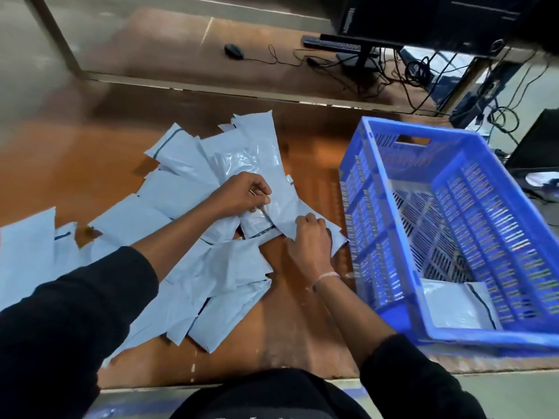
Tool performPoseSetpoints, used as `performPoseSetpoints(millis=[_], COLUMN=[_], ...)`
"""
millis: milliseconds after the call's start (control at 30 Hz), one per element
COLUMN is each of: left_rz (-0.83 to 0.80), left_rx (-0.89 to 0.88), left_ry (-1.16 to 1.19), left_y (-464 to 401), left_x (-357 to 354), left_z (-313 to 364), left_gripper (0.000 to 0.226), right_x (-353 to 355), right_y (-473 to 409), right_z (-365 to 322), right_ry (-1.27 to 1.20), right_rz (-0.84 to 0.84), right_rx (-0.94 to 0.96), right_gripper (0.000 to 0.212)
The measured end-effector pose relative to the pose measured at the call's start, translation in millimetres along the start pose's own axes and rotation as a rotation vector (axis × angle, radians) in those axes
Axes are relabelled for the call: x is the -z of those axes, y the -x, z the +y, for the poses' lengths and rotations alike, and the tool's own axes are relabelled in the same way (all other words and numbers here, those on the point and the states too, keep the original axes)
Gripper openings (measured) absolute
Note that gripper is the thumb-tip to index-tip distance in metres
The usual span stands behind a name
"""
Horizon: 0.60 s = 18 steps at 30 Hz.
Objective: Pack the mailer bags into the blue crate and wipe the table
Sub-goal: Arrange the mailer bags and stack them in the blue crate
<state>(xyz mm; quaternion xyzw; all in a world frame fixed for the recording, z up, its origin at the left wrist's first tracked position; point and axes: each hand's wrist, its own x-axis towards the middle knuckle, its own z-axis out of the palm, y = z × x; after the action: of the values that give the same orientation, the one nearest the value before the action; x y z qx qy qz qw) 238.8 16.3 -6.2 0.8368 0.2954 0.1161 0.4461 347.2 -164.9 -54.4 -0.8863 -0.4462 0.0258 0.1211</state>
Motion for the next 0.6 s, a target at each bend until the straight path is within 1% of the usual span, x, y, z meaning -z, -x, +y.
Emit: performPoseSetpoints(millis=[133,200,267,300,367,433,500,533,600], left_rz=[-0.087,-0.155,-0.232,-0.281,-0.373,-0.376,-0.311,-0.275,-0.191], left_rx=[0.057,0.089,0.159,0.192,0.237,0.263,0.281,0.280,0.239], left_ry=[0.116,0.189,0.247,0.263,0.293,0.366,0.572,0.704,0.865], left_y=[3,5,6,7,6,5,2,1,1], left_x=[10,13,14,15,14,10,6,4,3], left_z=[0,0,0,-1,-4,-6,-6,-4,1], left_gripper=[0.013,0.013,0.017,0.017,0.021,0.032,0.045,0.046,0.039], right_x=[-1,5,15,20,33,44,52,54,50], right_y=[-6,-10,-13,-14,-14,-11,-7,-6,-3], right_z=[-1,1,4,5,7,8,7,6,8], right_ry=[-0.068,-0.117,-0.137,-0.182,-0.358,-0.580,-0.844,-0.956,-1.047], right_rz=[0.111,0.183,0.286,0.336,0.396,0.367,0.274,0.230,0.180], right_rx=[0.008,-0.021,-0.073,-0.084,-0.039,0.029,0.020,-0.006,-0.073], right_gripper=[0.010,0.010,0.015,0.016,0.015,0.013,0.011,0.009,0.008])
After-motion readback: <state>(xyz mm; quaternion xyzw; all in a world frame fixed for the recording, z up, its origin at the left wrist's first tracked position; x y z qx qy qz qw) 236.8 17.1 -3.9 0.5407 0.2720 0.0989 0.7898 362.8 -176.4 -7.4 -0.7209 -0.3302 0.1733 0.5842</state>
